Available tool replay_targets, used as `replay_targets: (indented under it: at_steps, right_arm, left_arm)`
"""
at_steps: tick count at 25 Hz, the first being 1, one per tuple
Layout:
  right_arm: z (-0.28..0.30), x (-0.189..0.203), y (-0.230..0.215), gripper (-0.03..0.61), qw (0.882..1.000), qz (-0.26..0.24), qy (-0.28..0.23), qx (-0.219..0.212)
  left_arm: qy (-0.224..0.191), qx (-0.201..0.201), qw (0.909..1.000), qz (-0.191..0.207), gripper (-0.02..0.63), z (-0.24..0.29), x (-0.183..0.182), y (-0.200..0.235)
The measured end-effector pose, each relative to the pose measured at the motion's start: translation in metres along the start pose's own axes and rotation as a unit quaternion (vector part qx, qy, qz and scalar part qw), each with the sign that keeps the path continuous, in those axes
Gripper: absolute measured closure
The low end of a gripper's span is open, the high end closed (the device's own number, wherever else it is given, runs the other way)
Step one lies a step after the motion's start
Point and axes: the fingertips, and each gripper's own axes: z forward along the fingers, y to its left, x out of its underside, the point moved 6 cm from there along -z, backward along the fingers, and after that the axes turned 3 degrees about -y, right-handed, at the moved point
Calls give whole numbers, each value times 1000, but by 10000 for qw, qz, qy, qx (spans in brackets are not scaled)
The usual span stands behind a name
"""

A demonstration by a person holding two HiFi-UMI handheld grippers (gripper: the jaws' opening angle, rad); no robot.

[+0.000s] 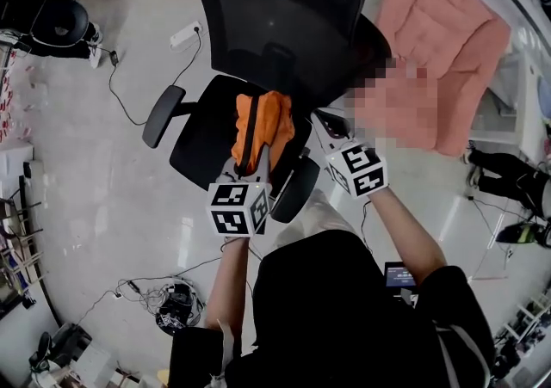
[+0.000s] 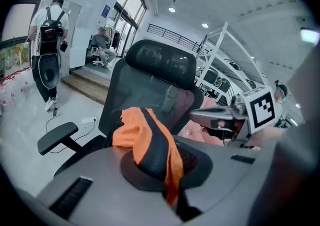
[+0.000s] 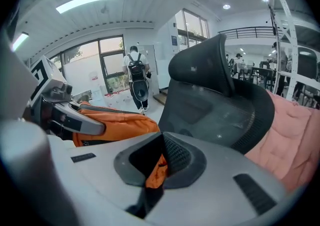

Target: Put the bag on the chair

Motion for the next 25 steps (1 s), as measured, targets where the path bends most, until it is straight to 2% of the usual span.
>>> replay_targets:
  at_steps: [11, 25]
  right_arm:
    - [2, 37, -31, 577, 9981, 495, 168, 331]
    - [14, 77, -53, 577, 9933, 974, 417, 470]
  left_arm:
    - [506, 233, 9980, 284, 600, 40, 19, -11]
    - [925, 510, 9928, 561, 600, 83, 35, -18]
